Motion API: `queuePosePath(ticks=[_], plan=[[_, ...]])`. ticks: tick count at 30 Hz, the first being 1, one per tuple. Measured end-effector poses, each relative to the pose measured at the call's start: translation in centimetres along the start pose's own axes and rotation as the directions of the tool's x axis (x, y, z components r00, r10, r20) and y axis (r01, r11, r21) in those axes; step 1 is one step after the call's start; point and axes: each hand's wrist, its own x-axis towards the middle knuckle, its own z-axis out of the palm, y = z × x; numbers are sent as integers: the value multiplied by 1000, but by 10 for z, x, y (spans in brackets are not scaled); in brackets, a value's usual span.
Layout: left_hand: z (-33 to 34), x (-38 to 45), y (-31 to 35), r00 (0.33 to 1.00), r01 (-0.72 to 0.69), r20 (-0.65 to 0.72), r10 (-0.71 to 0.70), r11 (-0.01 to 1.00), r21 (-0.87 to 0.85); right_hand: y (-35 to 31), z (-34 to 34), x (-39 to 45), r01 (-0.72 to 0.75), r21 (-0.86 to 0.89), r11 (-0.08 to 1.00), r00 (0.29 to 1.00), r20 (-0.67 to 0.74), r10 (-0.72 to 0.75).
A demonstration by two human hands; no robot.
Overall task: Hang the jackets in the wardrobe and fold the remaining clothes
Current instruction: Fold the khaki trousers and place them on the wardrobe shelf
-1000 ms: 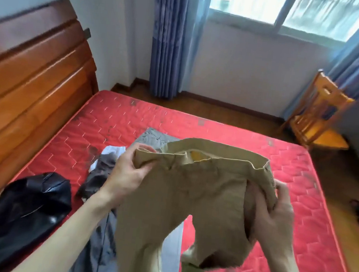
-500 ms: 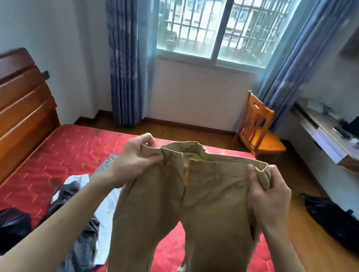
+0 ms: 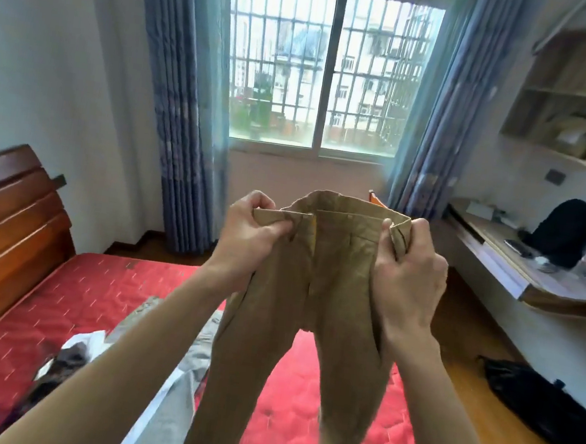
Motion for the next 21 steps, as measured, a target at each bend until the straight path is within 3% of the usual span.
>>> queuePosePath(ticks=[7,11,14,17,21], plan=[[84,-25,24,999,-32,17,35,984,-173,-19,0,-27,96,95,991,995,13,-98],[101,-31,37,998,-44,30,54,964,-264,-20,-13,-38,38,449,893,999,15,-50],[105,-35,48,988,13,144,49,918,-396,-17,-20,-40,49,530,847,995,53,-90],[102,-37,47,952,3,287,106,934,-357,-12,-21,-36,-15,599,801,990,119,-71],[98,-31,48,958,113,287,18,893,-435,7,-21,-31,28,606,795,967,186,-176]])
